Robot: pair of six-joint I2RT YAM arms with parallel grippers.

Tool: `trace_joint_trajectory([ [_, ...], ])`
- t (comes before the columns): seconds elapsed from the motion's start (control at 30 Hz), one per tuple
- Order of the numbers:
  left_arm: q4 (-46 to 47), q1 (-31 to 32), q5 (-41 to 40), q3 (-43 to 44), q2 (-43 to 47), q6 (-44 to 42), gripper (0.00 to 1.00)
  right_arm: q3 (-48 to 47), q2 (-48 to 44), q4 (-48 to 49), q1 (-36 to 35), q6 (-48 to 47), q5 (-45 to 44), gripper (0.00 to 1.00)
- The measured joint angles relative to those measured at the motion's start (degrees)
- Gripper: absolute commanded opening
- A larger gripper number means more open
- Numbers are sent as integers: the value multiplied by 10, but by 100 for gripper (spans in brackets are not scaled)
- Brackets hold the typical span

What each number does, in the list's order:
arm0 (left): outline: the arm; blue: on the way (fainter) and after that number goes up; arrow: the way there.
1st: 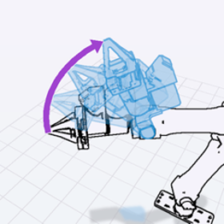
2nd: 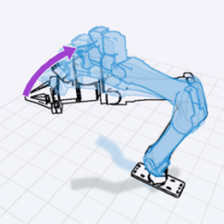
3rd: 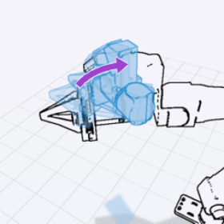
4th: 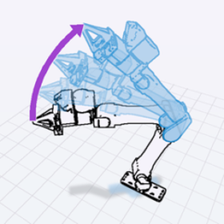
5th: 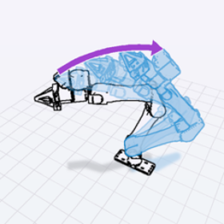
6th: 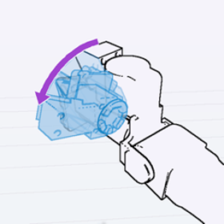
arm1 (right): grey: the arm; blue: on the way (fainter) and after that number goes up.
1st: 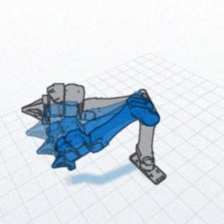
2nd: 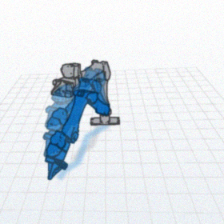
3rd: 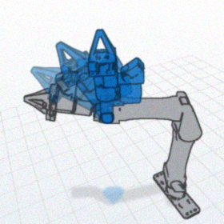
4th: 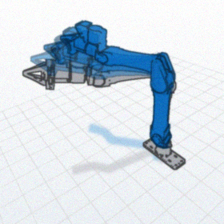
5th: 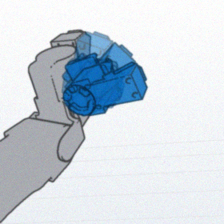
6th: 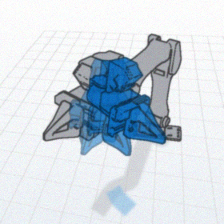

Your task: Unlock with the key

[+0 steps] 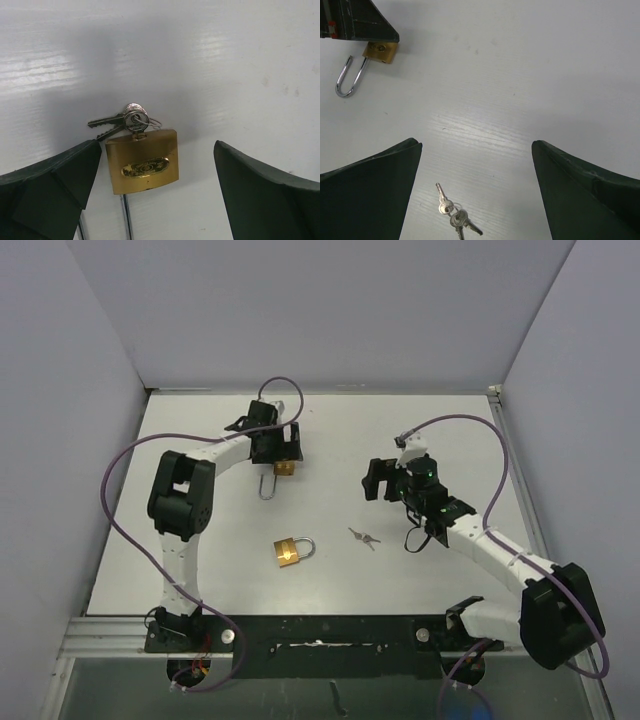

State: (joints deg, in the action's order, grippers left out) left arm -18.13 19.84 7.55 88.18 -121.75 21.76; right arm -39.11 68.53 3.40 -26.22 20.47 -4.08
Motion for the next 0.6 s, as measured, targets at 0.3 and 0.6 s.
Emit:
trace_joint_trajectory([
  [0.3, 97, 1, -15, -175, 206, -14, 98, -23, 57, -41, 0, -1, 54, 99],
  [0.6, 208, 134, -47, -370, 451, -15, 98, -40, 64, -96, -15, -9, 99, 95],
])
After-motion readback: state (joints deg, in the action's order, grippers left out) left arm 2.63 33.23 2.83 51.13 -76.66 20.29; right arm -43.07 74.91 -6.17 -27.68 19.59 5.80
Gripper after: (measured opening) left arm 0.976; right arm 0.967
